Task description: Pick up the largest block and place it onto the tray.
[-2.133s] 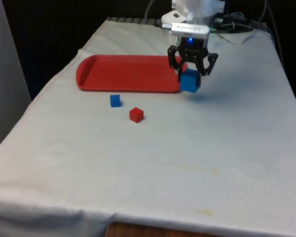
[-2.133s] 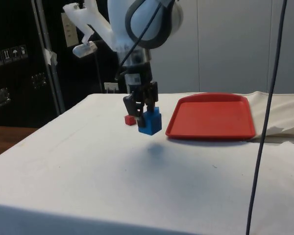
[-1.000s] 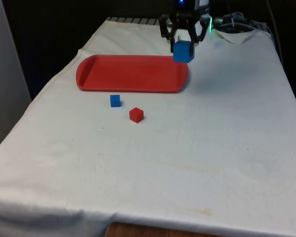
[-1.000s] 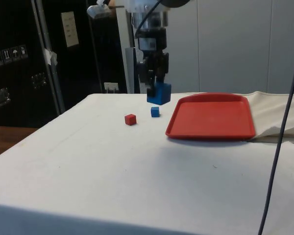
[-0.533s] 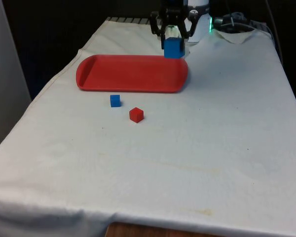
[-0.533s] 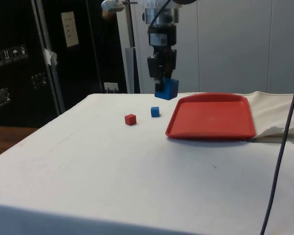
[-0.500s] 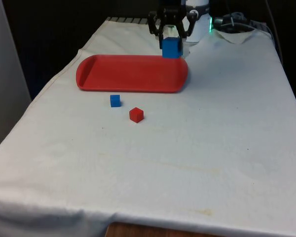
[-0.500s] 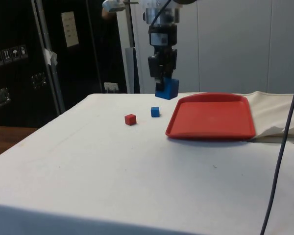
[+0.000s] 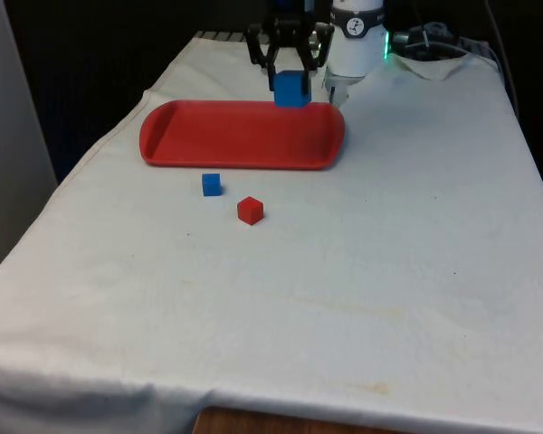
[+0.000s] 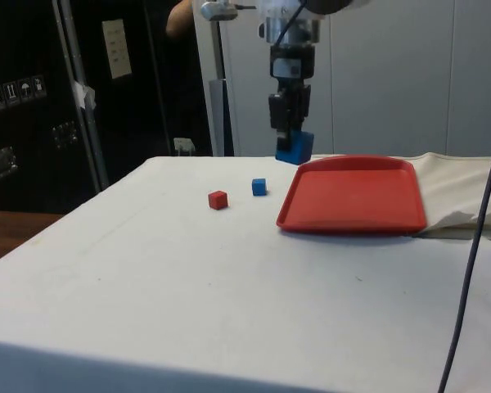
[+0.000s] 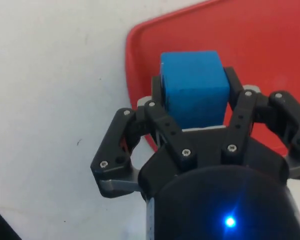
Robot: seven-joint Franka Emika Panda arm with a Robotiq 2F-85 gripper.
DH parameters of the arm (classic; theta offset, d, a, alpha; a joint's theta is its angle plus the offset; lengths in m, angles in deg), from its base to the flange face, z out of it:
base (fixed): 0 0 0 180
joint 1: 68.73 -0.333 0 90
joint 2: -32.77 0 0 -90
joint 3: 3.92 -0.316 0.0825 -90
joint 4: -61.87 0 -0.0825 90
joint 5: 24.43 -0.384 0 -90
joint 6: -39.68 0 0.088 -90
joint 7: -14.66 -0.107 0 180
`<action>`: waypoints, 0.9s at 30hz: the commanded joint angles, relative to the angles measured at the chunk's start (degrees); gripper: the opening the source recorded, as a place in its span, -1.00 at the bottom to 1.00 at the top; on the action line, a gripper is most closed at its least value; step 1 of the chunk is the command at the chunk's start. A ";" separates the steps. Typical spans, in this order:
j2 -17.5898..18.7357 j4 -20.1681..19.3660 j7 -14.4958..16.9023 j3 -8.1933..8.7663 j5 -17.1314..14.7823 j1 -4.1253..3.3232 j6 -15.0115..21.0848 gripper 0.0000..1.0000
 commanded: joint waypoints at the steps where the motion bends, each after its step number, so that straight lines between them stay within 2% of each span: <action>1: -0.23 -0.86 1.20 0.74 0.00 0.29 1.38 -0.88; 2: -0.11 -1.09 1.89 1.20 -0.11 0.23 1.78 -0.88; 3: 0.06 -0.57 1.20 0.97 0.00 0.06 0.80 -0.88; 6: 0.40 -2.06 4.53 3.09 -0.63 0.17 3.04 -0.88; 11: 1.38 -2.52 7.62 5.27 -1.26 0.11 4.01 -0.88; 12: 1.83 -2.12 6.88 5.10 -0.57 0.11 3.61 -0.88; 17: 3.04 -2.75 12.26 7.79 -2.81 0.29 4.76 -0.88; 20: 4.07 -2.64 14.84 8.94 -4.07 0.29 4.93 -0.88; 21: 4.70 -2.23 14.27 8.94 -3.61 0.23 4.41 -0.88; 22: 4.81 -2.46 16.50 9.57 -4.98 0.23 5.10 -0.88; 27: 6.82 -2.35 21.08 11.00 -7.56 0.40 5.73 -0.88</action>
